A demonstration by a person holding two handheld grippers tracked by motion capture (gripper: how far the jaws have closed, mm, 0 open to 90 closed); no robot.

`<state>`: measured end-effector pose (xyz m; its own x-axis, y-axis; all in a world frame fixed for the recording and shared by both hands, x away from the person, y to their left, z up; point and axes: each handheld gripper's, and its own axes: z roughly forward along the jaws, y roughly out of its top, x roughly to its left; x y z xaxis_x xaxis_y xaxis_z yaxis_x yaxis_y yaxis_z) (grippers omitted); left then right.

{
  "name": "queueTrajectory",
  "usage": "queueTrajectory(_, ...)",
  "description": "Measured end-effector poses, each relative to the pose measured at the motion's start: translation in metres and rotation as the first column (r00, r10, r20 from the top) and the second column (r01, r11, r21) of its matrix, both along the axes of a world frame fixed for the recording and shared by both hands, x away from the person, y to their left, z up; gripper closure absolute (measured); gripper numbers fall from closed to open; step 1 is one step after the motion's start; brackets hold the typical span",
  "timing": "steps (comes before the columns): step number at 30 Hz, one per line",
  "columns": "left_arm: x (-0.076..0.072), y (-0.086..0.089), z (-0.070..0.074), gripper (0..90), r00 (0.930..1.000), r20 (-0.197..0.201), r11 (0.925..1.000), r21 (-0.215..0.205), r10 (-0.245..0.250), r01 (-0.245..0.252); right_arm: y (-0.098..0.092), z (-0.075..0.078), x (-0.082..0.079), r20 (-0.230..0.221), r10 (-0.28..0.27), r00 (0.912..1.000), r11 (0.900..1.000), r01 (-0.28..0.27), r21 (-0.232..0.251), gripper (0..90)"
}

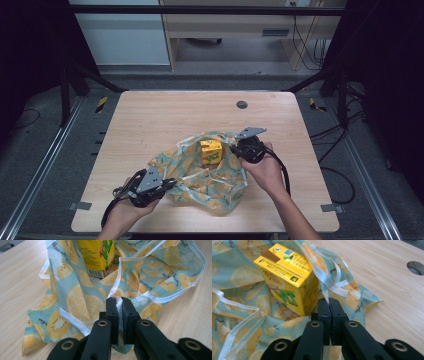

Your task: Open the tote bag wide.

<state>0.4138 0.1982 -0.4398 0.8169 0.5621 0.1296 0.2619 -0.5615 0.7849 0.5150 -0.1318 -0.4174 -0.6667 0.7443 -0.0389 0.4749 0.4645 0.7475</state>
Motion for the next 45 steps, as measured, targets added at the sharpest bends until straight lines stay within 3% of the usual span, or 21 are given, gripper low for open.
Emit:
queueTrajectory(2, 0.001, 0.001, 0.002, 87.5, 0.9999, 0.006, 0.9999, -0.008, 0.013, -0.013, -0.002, 0.002, 0.002, 0.006, 0.000, 1.0000, 1.000, 0.000, 0.008, 90.0)
queueTrajectory(7, 0.005, 0.002, 0.013, 88.1, 0.9962, 0.070, 0.9978, -0.046, 0.051, -0.048, -0.009, 0.010, 0.014, 0.025, -0.027, 0.9993, 0.998, 0.025, 0.056, 90.0)
queueTrajectory(10, 0.012, 0.002, 0.017, 88.0, 0.9909, 0.113, 0.9968, -0.043, 0.072, -0.068, -0.012, 0.015, 0.026, 0.032, -0.041, 0.9986, 0.997, 0.039, 0.068, 90.0)
queueTrajectory(12, 0.018, 0.002, 0.013, 88.0, 0.9885, 0.122, 0.9958, -0.033, 0.089, -0.086, -0.012, 0.015, 0.034, 0.027, -0.057, 0.9980, 0.996, 0.055, 0.068, 90.0)
queueTrajectory(15, 0.029, 0.001, -0.002, 88.2, 0.9896, 0.106, 0.9952, -0.011, 0.097, -0.097, -0.012, 0.006, 0.053, 0.001, -0.089, 0.9960, 0.995, 0.089, 0.054, 90.0)
queueTrajectory(19, 0.030, -0.001, -0.010, 88.3, 0.9913, 0.098, 0.9959, 0.010, 0.088, -0.090, -0.013, -0.006, 0.065, -0.024, -0.105, 0.9942, 0.994, 0.106, 0.028, 90.0)
queueTrajectory(25, 0.032, -0.004, -0.020, 88.3, 0.9949, 0.073, 0.9959, 0.053, 0.070, -0.074, -0.022, -0.024, 0.068, -0.061, -0.131, 0.9894, 0.991, 0.132, 0.007, 90.0)
queueTrajectory(30, 0.035, -0.006, -0.029, 88.6, 0.9961, 0.050, 0.9943, 0.073, 0.074, -0.077, -0.027, -0.035, 0.070, -0.088, -0.144, 0.9856, 0.990, 0.143, -0.017, 90.0)
queueTrajectory(32, 0.035, -0.007, -0.031, 88.7, 0.9962, 0.044, 0.9947, 0.067, 0.076, -0.079, -0.029, -0.038, 0.071, -0.100, -0.152, 0.9834, 0.988, 0.152, -0.005, 90.0)
queueTrajectory(45, 0.036, -0.013, -0.044, 89.1, 0.9988, 0.004, 0.9918, 0.118, 0.050, -0.050, -0.031, -0.051, 0.075, -0.117, -0.168, 0.9787, 0.985, 0.162, -0.057, 90.0)
